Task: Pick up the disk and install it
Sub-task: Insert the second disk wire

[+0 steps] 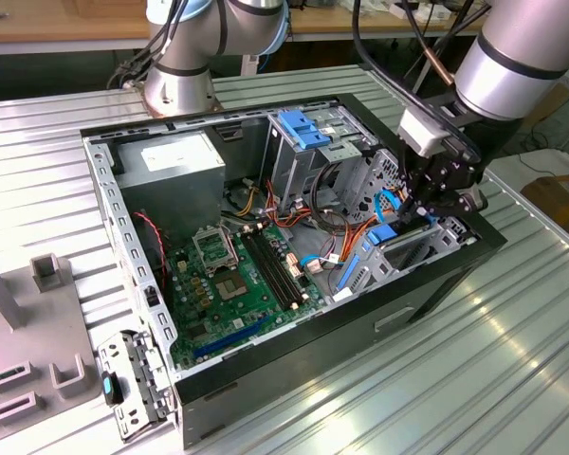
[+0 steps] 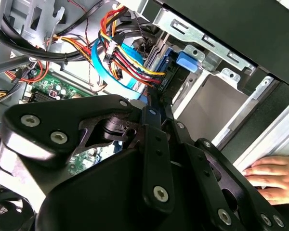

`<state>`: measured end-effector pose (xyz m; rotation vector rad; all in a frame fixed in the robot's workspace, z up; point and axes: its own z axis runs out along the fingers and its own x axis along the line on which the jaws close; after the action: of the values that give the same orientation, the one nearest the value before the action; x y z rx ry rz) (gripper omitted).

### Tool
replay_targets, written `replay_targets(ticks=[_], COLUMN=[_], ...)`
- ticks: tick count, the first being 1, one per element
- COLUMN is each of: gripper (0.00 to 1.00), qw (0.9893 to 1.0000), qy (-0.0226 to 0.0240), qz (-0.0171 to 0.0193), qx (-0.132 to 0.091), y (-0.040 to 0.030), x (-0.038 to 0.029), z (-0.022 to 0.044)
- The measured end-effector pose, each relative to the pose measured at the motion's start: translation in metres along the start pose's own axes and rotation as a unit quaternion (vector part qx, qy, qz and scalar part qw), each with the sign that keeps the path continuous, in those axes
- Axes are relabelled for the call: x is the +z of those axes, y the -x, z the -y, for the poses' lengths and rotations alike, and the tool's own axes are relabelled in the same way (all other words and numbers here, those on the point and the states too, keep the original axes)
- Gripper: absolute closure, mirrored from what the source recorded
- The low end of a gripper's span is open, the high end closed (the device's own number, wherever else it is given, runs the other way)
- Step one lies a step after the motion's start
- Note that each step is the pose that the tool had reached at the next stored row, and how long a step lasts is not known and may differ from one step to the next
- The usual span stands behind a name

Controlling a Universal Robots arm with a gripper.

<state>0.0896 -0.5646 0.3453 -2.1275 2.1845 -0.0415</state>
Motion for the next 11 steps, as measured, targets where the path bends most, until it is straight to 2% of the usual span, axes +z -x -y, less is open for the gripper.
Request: replay_targets(ticks=[6,9,11], gripper=[0.84,0.84,0.83], qw=[1.0000,1.0000,1.0000], qy=[0.0001,0.0000,0.0000], qz=[0.0001,0.0004,0.0027], qx=[-0.001,-0.001,0.000], y=[-0.0003,-0.0005,-0.0005], x=[0.0070,0.0073,0.0059], z=[-0.0006,-0.0006,-0.0004])
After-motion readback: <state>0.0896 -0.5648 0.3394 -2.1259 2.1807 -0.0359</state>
